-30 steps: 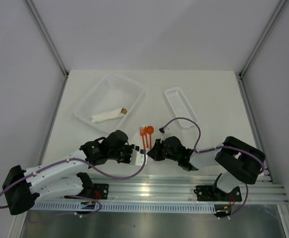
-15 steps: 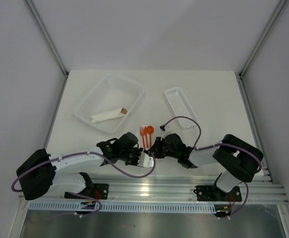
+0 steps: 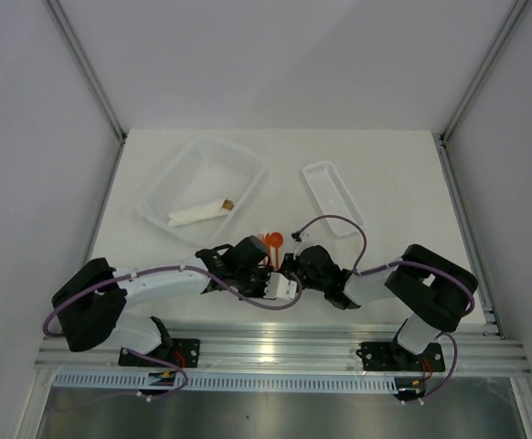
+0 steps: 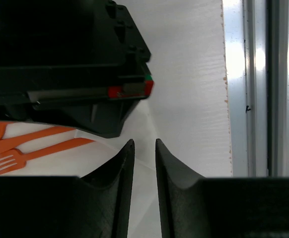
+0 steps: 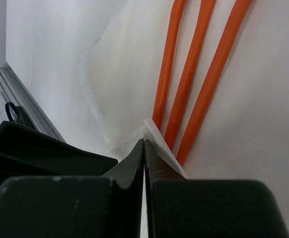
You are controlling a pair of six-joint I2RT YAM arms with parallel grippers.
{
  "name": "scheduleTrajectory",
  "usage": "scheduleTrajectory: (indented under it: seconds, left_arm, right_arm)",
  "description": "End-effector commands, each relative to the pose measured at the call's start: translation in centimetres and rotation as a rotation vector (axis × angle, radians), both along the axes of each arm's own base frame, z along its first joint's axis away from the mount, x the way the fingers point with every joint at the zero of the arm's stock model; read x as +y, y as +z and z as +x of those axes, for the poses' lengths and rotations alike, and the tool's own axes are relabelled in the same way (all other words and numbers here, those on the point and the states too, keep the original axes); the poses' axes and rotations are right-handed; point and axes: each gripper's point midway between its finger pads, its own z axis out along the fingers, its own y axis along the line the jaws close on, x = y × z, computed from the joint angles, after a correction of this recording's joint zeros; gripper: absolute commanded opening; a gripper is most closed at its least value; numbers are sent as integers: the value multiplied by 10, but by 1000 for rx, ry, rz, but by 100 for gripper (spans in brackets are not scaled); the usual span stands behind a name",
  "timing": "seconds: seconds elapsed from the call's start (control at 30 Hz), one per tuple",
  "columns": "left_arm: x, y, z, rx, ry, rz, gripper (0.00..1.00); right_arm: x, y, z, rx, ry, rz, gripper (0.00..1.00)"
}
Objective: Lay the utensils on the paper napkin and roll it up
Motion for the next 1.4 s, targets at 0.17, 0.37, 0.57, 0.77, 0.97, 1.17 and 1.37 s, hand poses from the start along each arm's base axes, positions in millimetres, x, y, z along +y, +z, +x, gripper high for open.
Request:
scheduleTrajectory:
  seconds: [0.17, 0.37, 0.57, 0.77, 0.97, 1.17, 1.37]
  left_arm:
    - [-8, -3, 5, 54, 52, 42, 21]
    - [1, -15, 6, 61, 82, 92, 18]
    - [6, -26, 8, 92, 136, 153, 20]
    - [8, -25, 22, 110, 240, 161, 19]
    - [9, -29, 19, 133, 215, 171, 20]
    - [5, -28, 23, 115, 192, 162, 20]
    - [1, -26, 24, 109, 173, 138, 20]
  right_arm:
    - [8, 24, 7, -32, 16, 52, 0]
    - [7, 24, 5, -20, 16, 59, 0]
    - [4, 27, 6, -23, 1, 53, 0]
    - [0, 28, 5, -15, -11, 44, 0]
    - [-5, 31, 7, -12, -25, 42, 0]
    - [-17, 44, 16, -16, -84, 46, 0]
    - [-49, 56, 27, -2, -217, 1, 2]
